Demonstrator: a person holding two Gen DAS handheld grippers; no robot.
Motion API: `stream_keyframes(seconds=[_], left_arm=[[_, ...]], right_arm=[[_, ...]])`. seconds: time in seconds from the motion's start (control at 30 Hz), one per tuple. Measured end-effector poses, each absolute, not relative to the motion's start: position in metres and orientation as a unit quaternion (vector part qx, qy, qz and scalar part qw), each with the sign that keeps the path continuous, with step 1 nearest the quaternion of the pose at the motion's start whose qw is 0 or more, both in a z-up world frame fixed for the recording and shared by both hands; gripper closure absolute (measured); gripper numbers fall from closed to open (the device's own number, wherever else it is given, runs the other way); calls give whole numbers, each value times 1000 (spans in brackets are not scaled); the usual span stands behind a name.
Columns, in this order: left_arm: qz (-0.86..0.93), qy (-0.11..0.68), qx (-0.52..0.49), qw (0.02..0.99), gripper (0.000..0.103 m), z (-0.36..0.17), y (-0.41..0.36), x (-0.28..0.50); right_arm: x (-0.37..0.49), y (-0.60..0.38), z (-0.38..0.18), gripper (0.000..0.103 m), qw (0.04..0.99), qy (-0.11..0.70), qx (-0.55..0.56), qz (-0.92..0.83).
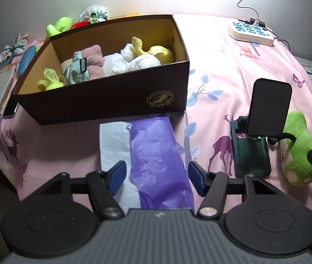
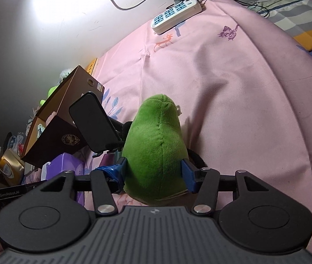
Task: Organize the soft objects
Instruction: 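Lift the green plush with the right gripper and lower it into the box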
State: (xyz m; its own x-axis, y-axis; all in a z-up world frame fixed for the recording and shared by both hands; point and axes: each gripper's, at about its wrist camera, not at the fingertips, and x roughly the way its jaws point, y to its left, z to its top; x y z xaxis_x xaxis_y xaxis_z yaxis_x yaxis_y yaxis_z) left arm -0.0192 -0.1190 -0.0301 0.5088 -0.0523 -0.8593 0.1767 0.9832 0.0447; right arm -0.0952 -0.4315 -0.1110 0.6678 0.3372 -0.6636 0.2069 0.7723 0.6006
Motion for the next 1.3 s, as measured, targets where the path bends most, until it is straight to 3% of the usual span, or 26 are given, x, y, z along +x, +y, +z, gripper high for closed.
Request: stream_keyframes(seconds=[0.37, 0.6, 0.9, 1.3], left_arm=[[-93, 485, 73, 866, 42, -29, -110, -15], [-65, 489, 49, 869, 42, -27, -68, -14], [-25, 493, 19, 870, 42, -28, -10, -17], [26, 499, -10, 866, 42, -32, 61, -27]], right_arm=[[-108, -458, -78, 67, 838, 316, 444, 17], [-69, -441, -36, 67, 830, 264, 484, 84], [15, -361, -5, 67, 829, 288, 445, 179], [111, -276, -18, 67, 855, 339, 358, 163]])
